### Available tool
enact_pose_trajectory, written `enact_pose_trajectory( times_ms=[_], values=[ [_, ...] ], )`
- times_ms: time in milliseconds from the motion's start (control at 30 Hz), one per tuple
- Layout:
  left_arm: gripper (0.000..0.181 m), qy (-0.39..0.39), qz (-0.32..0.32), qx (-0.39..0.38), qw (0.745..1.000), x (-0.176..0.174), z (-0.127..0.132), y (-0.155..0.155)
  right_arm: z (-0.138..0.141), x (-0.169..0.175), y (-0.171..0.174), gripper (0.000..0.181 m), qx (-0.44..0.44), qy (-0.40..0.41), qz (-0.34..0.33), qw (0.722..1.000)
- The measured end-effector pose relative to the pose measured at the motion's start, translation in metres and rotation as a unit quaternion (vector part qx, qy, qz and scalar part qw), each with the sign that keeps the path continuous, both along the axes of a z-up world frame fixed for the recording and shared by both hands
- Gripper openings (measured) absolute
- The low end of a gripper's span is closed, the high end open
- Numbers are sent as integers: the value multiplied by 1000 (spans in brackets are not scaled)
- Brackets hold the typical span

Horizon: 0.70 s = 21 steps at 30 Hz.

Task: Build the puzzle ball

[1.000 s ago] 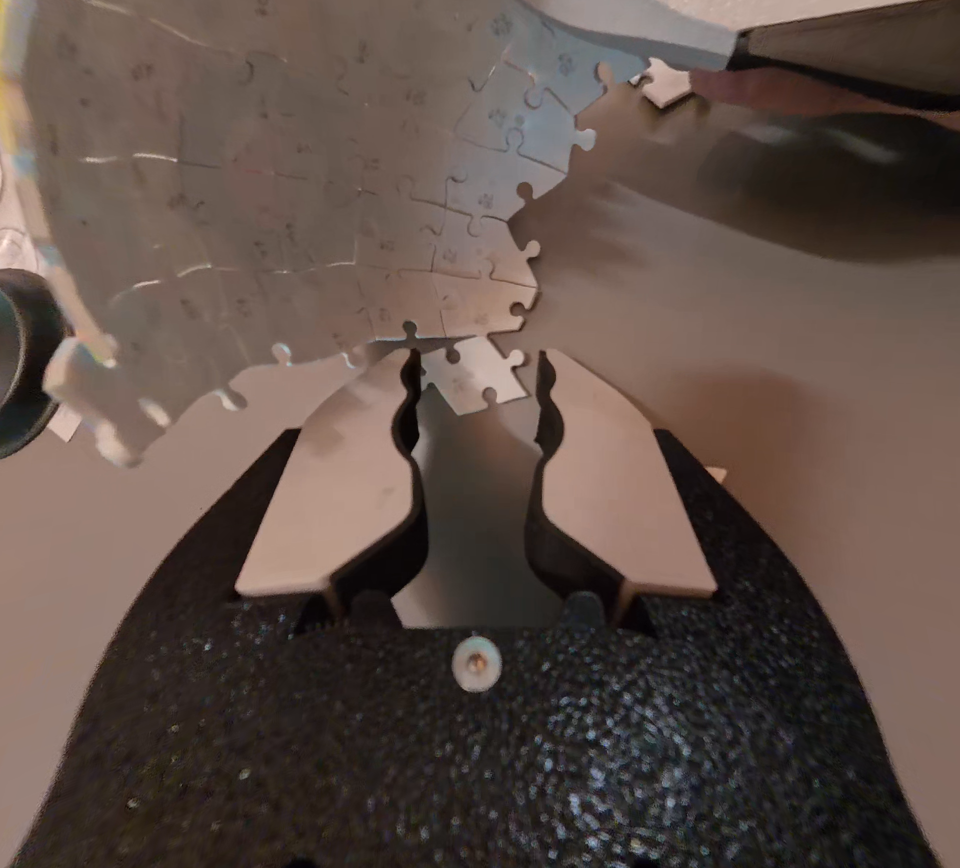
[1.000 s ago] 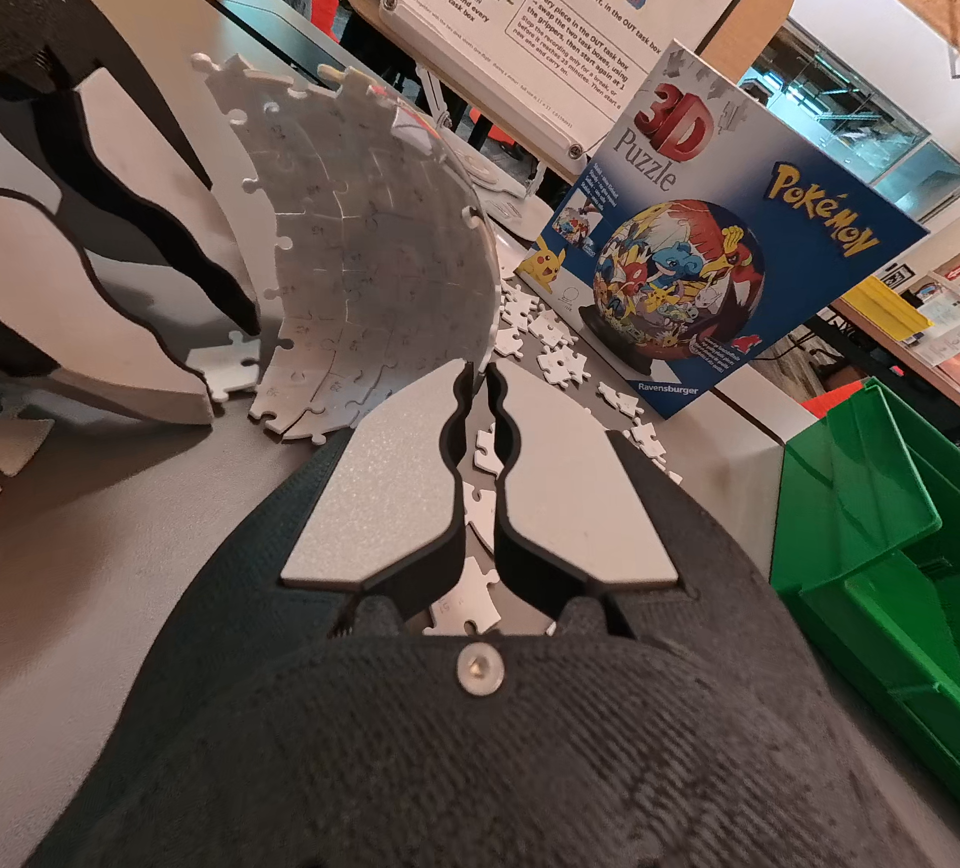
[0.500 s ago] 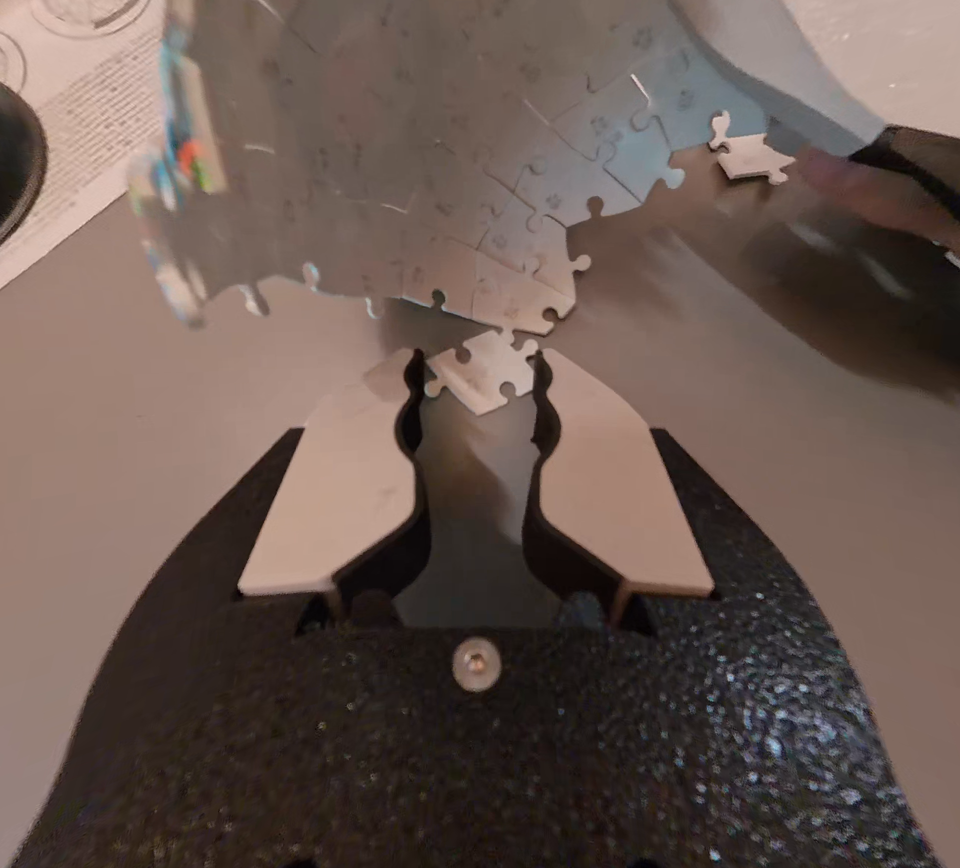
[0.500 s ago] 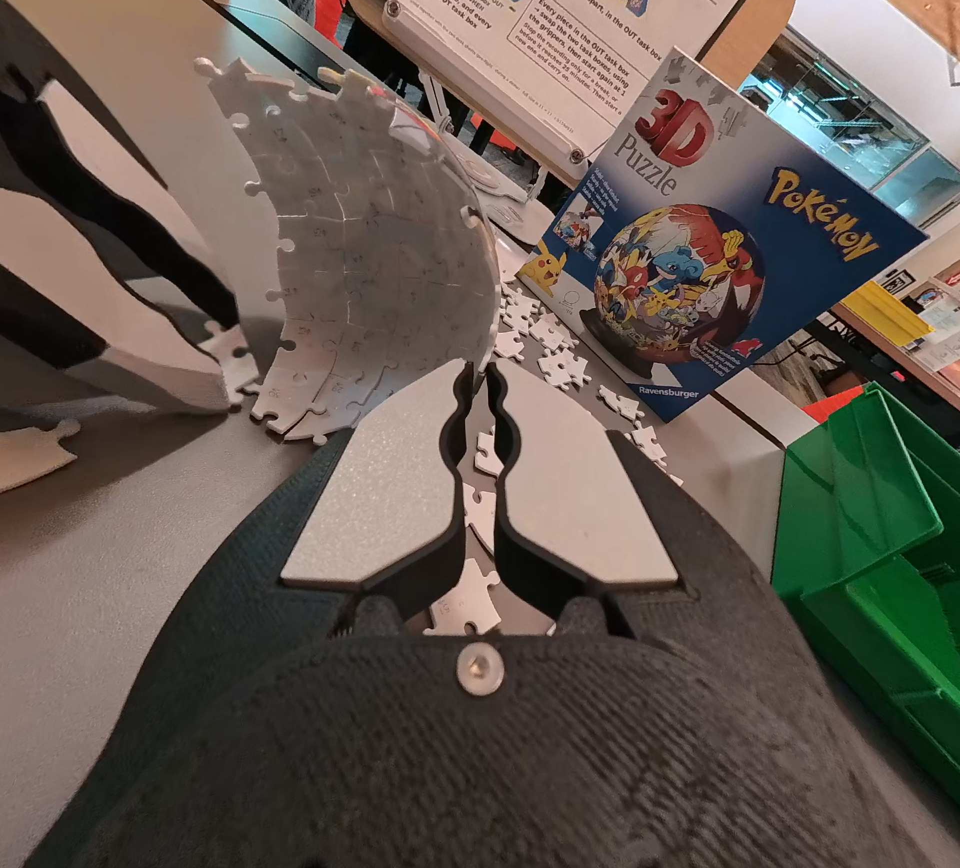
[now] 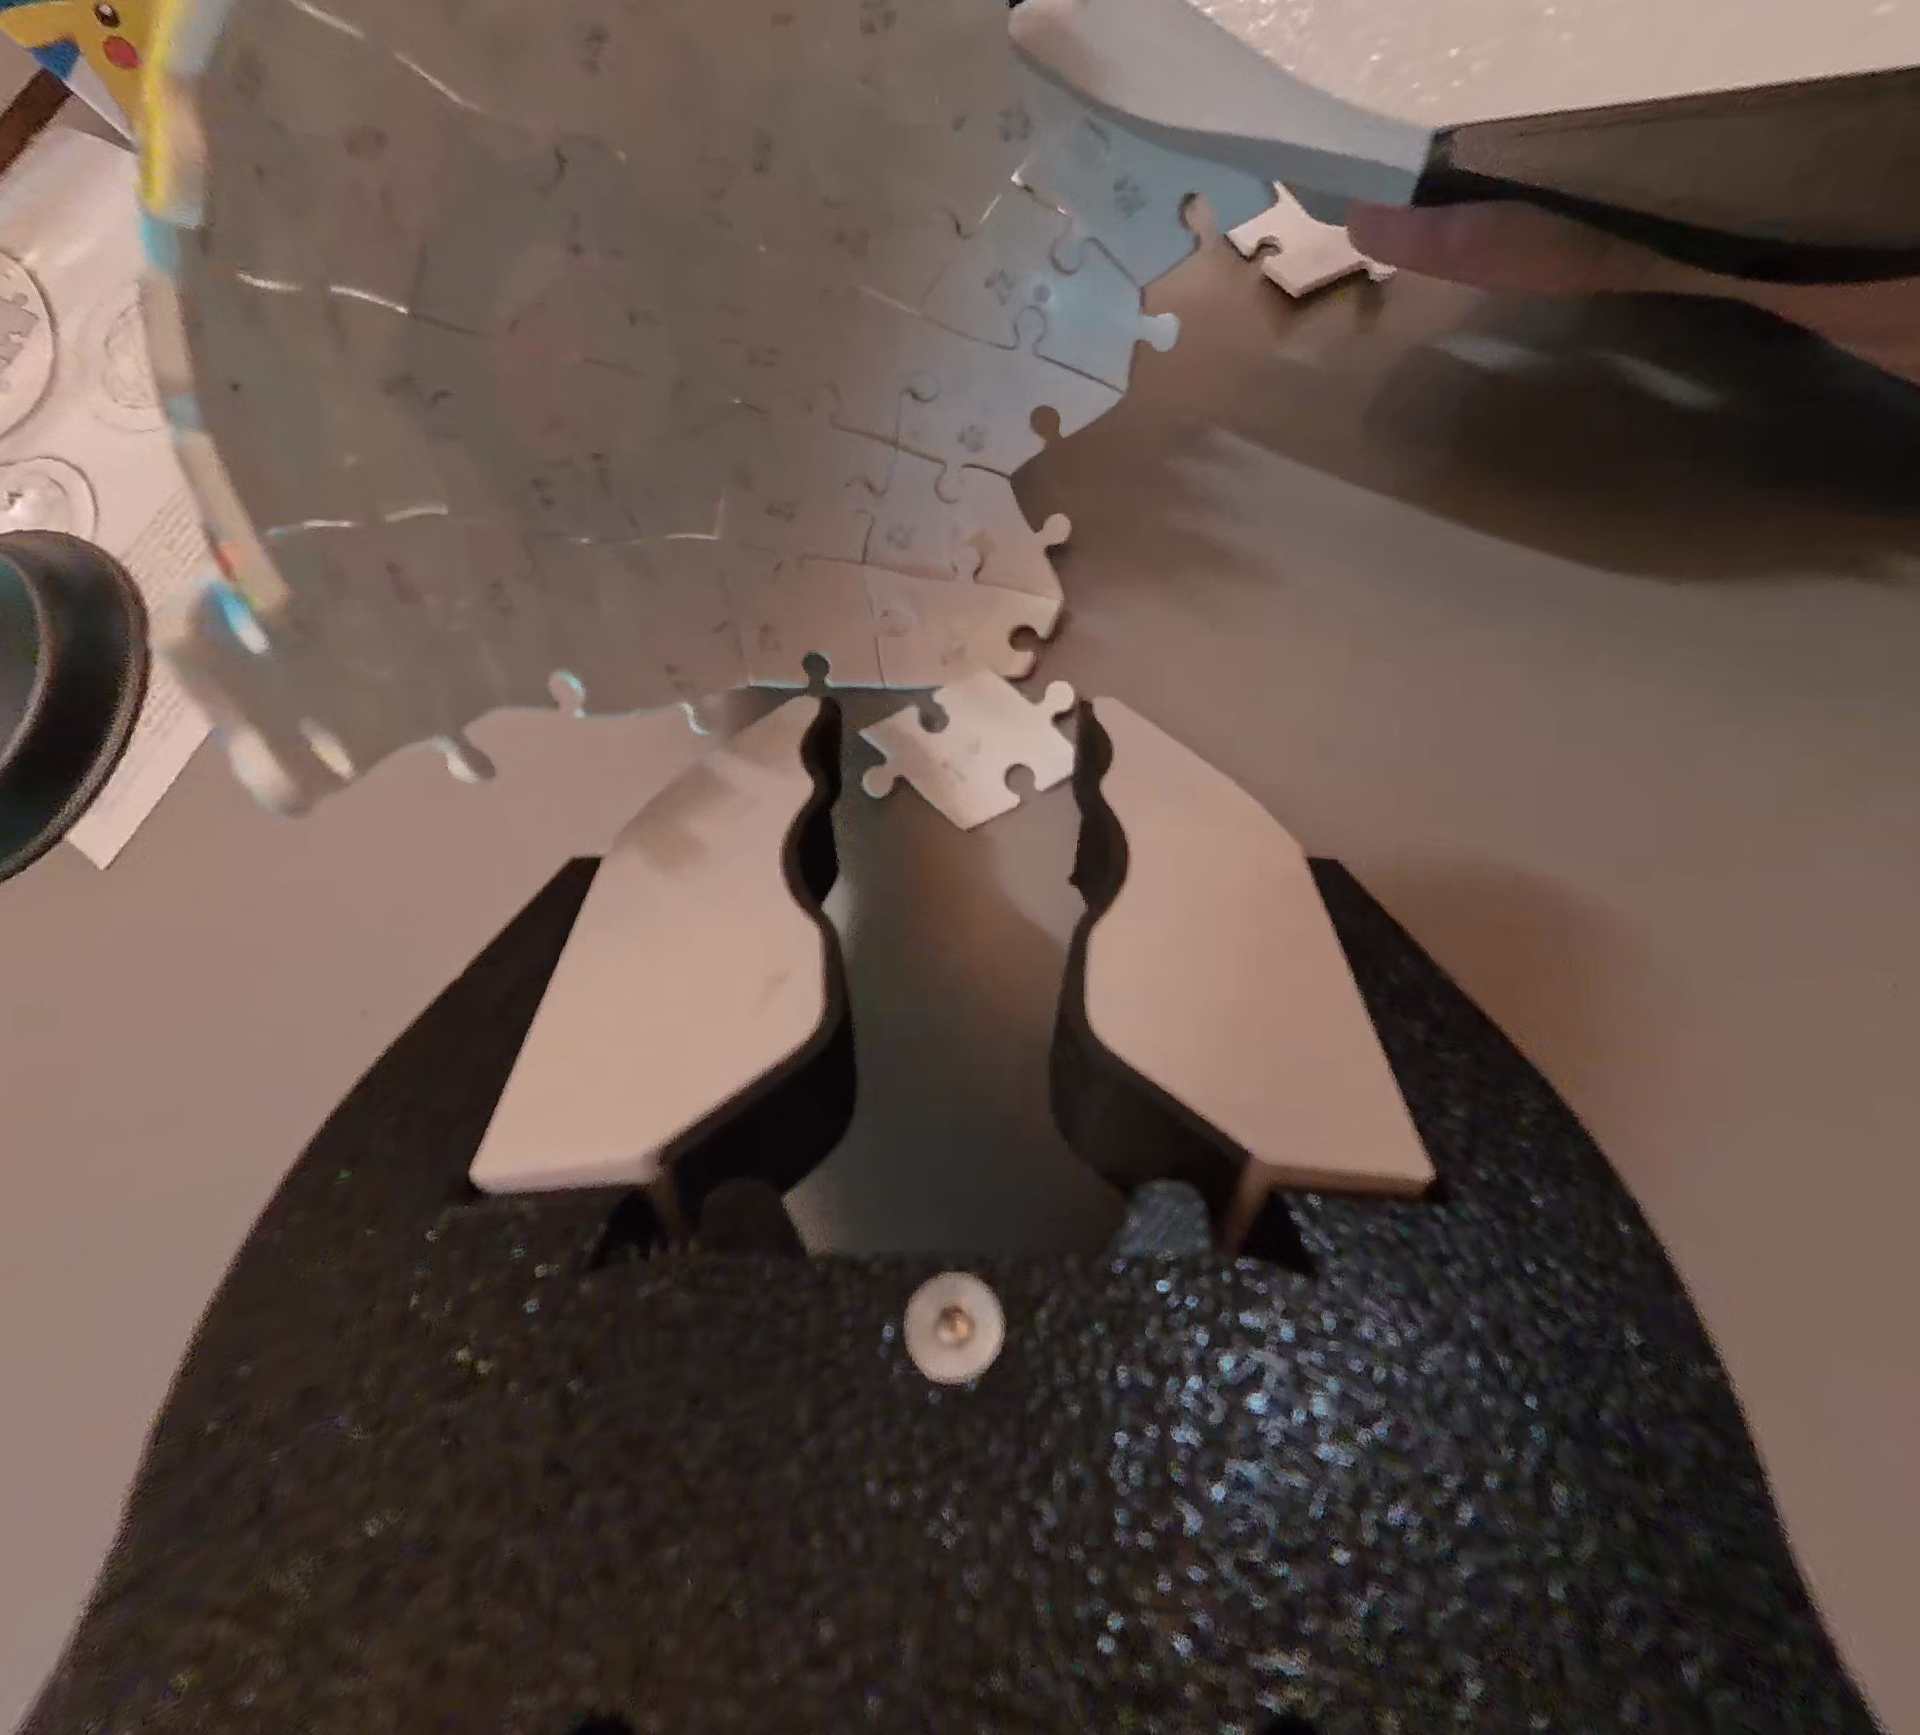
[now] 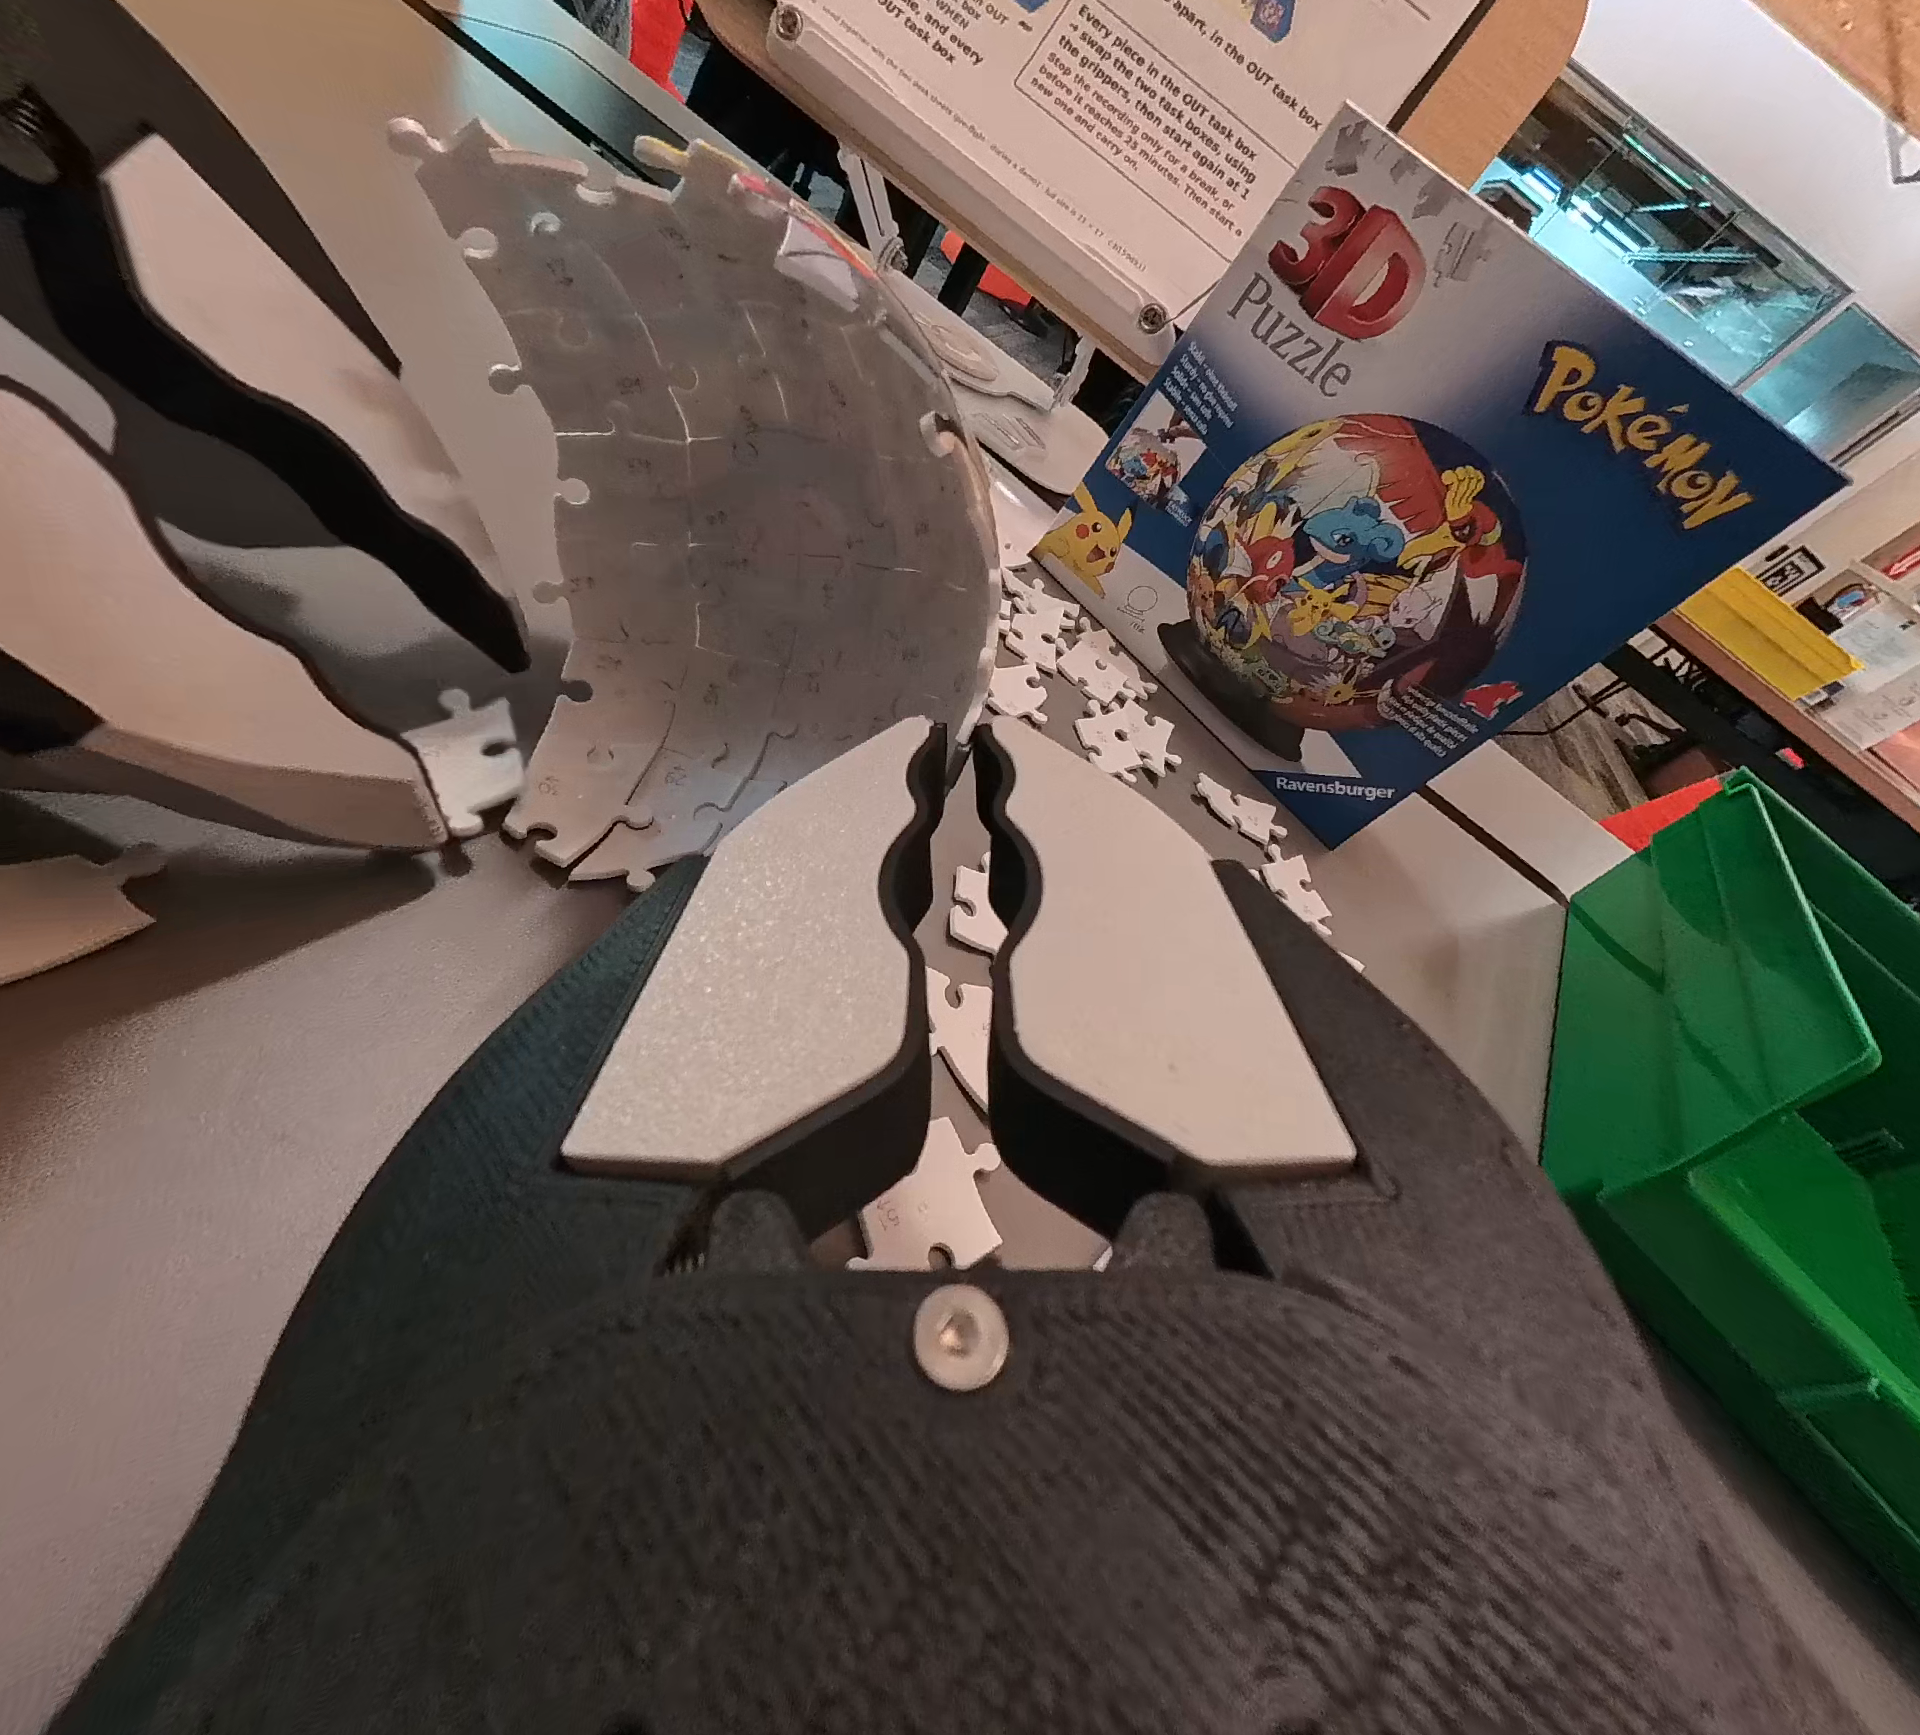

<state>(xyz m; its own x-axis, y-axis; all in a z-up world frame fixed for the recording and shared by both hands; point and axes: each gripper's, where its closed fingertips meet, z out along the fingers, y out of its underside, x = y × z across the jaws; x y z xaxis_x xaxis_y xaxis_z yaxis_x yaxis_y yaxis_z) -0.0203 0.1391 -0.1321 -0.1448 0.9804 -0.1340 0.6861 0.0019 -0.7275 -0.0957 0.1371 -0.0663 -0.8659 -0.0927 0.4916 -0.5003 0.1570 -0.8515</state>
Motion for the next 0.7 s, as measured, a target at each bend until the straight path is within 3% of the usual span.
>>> enact_pose_trajectory(
  times_ms=[100, 300, 700],
  values=[
    [47, -9, 17, 6, 1000, 7, 0, 2, 0, 0, 0, 5, 0, 0, -1, 1000],
    [38, -3, 155, 78, 985, 20, 1, -2, 0, 0, 0, 5, 0, 1, -1, 1000],
    [35, -39, 164, 85, 982, 14, -9, 4, 0, 0, 0, 5, -2, 3, 1, 1000]
  ],
)
